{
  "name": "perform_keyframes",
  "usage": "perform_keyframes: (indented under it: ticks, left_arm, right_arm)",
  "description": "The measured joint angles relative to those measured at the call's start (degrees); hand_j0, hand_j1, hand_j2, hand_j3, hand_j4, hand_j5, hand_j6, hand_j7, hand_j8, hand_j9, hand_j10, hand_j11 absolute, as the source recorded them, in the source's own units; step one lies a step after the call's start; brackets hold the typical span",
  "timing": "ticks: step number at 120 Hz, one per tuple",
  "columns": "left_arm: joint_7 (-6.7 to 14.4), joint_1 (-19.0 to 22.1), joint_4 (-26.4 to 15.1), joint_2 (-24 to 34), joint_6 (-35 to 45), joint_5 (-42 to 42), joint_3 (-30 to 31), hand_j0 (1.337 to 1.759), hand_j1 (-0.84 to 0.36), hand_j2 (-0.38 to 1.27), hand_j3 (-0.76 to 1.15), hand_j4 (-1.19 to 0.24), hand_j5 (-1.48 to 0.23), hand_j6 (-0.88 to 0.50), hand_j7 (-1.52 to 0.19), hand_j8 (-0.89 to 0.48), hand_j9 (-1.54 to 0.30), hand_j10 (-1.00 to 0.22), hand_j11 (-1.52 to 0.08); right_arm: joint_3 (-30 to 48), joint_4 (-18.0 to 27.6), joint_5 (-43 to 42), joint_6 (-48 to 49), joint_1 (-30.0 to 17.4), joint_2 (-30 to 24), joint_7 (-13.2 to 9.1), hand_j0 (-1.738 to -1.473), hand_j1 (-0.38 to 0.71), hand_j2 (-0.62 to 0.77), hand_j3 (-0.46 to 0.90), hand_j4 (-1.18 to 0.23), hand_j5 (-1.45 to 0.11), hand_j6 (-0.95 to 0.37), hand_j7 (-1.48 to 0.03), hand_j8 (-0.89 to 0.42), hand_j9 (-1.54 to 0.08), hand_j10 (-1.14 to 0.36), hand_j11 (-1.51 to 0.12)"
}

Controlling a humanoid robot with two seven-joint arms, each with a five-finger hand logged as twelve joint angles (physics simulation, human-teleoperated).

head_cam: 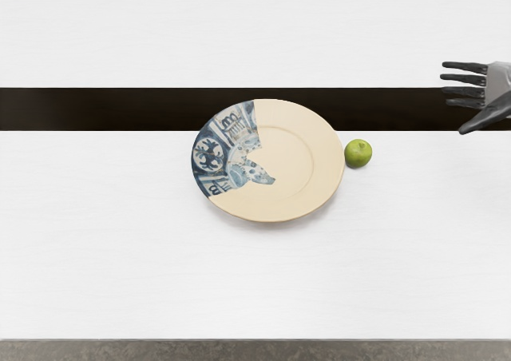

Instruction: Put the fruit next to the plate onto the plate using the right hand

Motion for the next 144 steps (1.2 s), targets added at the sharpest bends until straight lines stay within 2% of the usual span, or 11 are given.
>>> perform_keyframes:
  ticks: [26,41,52,62,70,76,82,95,108,124,144]
  left_arm:
    - [0.0,0.0,0.0,0.0,0.0,0.0,0.0,1.658,0.34,0.0,0.0,-0.01,-0.01,-0.01,-0.01,-0.01,-0.01,-0.01,-0.01]
    - [0.0,0.0,0.0,0.0,0.0,0.0,0.0,1.658,0.34,0.0,0.0,-0.01,-0.01,-0.01,-0.01,-0.01,-0.01,-0.01,-0.01]
    - [0.0,0.0,0.0,0.0,0.0,0.0,0.0,1.658,0.34,0.0,0.0,-0.01,-0.01,-0.01,-0.01,-0.01,-0.01,-0.01,-0.01]
    - [0.0,0.0,0.0,0.0,0.0,0.0,0.0,1.658,0.34,0.0,0.0,-0.01,-0.01,-0.01,-0.01,-0.01,-0.01,-0.01,-0.01]
    - [0.0,0.0,0.0,0.0,0.0,0.0,0.0,1.658,0.34,0.0,0.0,-0.01,-0.01,-0.01,-0.01,-0.01,-0.01,-0.01,-0.01]
    - [0.0,0.0,0.0,0.0,0.0,0.0,0.0,1.658,0.34,0.0,0.0,-0.01,-0.01,-0.01,-0.01,-0.01,-0.01,-0.01,-0.01]
    - [0.0,0.0,0.0,0.0,0.0,0.0,0.0,1.658,0.34,0.0,0.0,-0.01,-0.01,-0.01,-0.01,-0.01,-0.01,-0.01,-0.01]
    - [0.0,0.0,0.0,0.0,0.0,0.0,0.0,1.658,0.34,0.0,0.0,-0.01,-0.01,-0.01,-0.01,-0.01,-0.01,-0.01,-0.01]
    - [0.0,0.0,0.0,0.0,0.0,0.0,0.0,1.658,0.34,0.0,0.0,-0.01,-0.01,-0.01,-0.01,-0.01,-0.01,-0.01,-0.01]
    - [0.0,0.0,0.0,0.0,0.0,0.0,0.0,1.658,0.34,0.0,0.0,-0.01,-0.01,-0.01,-0.01,-0.01,-0.01,-0.01,-0.01]
    - [0.0,0.0,0.0,0.0,0.0,0.0,0.0,1.658,0.34,0.0,0.0,-0.01,-0.01,-0.01,-0.01,-0.01,-0.01,-0.01,-0.01]
  right_arm:
    - [0.1,-1.1,1.3,0.0,-0.1,2.7,-2.0,-1.658,-0.35,0.0,0.0,0.0,0.0,0.0,0.0,0.0,0.0,0.0,0.0]
    - [-0.3,-3.7,4.2,0.0,0.8,5.3,-2.4,-1.658,-0.35,0.0,0.0,0.0,0.0,0.0,0.0,0.0,0.0,0.0,0.0]
    - [-8.0,-4.2,4.0,0.0,6.8,6.0,-2.6,-1.658,-0.35,0.0,0.0,0.0,0.0,0.0,0.0,0.0,0.0,0.0,0.0]
    - [-16.1,-3.9,-1.0,0.0,13.5,6.3,-2.7,-1.658,-0.35,0.0,0.0,0.0,0.0,0.0,0.0,0.0,0.0,0.0,0.0]
    - [-19.6,-0.7,-4.7,0.0,16.3,5.9,-2.7,-1.658,-0.35,0.0,0.0,0.0,0.0,0.0,0.0,0.0,0.0,0.0,0.0]
    - [-21.1,4.0,-8.5,-0.3,17.5,5.2,-2.8,-1.658,-0.35,0.0,0.0,0.0,0.0,0.0,0.0,0.0,0.0,0.0,0.0]
    - [-22.2,8.5,-11.0,-2.5,18.2,4.5,-3.9,-1.658,-0.35,0.0,0.0,0.0,0.0,0.0,0.0,0.0,0.0,0.0,0.0]
    - [-24.9,18.5,-16.9,-14.1,19.0,3.1,-5.3,-1.658,-0.35,0.0,0.0,0.0,0.0,0.0,0.0,0.0,0.0,0.0,0.0]
    - [-28.8,24.2,-19.9,-24.2,20.2,2.7,-5.8,-1.658,-0.35,0.0,0.0,0.0,0.0,0.0,0.0,0.0,0.0,0.0,0.0]
    - [-42.4,27.1,-21.1,-34.7,27.3,6.2,-6.0,-1.658,-0.35,0.0,0.0,0.0,0.0,0.0,0.0,0.0,0.0,0.0,0.0]
    - [-54.4,24.7,-21.5,-44.3,32.0,13.2,-6.1,-1.658,-0.34,0.0,0.0,-0.01,-0.01,-0.01,-0.01,-0.01,-0.01,-0.01,-0.01]
